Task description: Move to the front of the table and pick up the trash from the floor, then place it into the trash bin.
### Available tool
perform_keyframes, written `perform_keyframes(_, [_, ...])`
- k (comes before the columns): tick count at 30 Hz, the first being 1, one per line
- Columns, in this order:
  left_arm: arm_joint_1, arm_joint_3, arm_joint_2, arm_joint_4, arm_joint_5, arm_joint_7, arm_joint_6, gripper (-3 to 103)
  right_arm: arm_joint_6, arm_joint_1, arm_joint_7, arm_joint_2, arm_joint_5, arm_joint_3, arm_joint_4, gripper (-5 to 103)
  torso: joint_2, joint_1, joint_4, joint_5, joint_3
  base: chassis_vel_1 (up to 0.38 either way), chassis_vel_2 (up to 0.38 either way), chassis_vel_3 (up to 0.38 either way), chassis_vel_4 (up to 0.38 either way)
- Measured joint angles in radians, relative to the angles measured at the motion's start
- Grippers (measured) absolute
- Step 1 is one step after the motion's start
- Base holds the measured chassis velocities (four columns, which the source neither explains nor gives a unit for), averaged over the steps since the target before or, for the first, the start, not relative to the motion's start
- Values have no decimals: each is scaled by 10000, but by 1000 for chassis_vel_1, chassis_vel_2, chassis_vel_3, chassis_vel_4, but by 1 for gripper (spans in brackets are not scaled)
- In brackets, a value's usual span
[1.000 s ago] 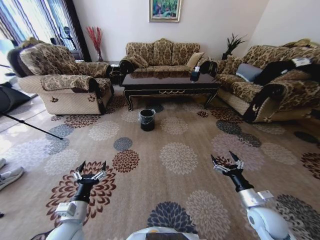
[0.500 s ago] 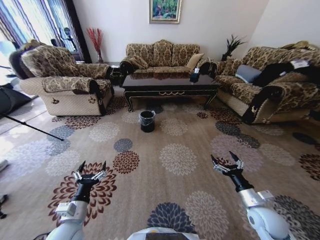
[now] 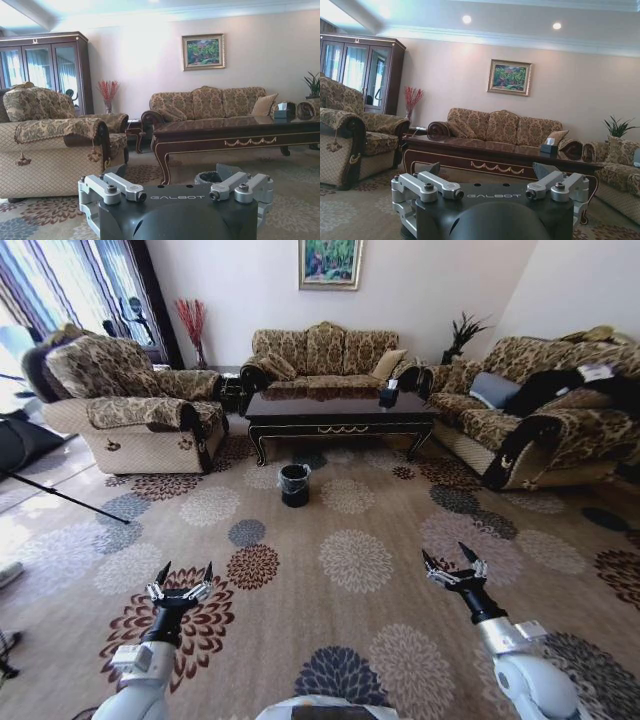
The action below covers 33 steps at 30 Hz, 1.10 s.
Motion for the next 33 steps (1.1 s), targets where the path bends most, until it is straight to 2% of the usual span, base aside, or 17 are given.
perform_keyframes(18, [0, 0, 0, 0, 0, 0, 0, 100, 0, 0, 0, 0, 0, 0, 0, 100, 578, 241, 0, 0, 335, 0, 0, 0, 0])
perform_keyframes(33, [0, 0, 0, 0, 0, 0, 0, 100, 0, 0, 0, 0, 0, 0, 0, 100, 1245, 521, 0, 0, 719, 0, 0, 0, 0])
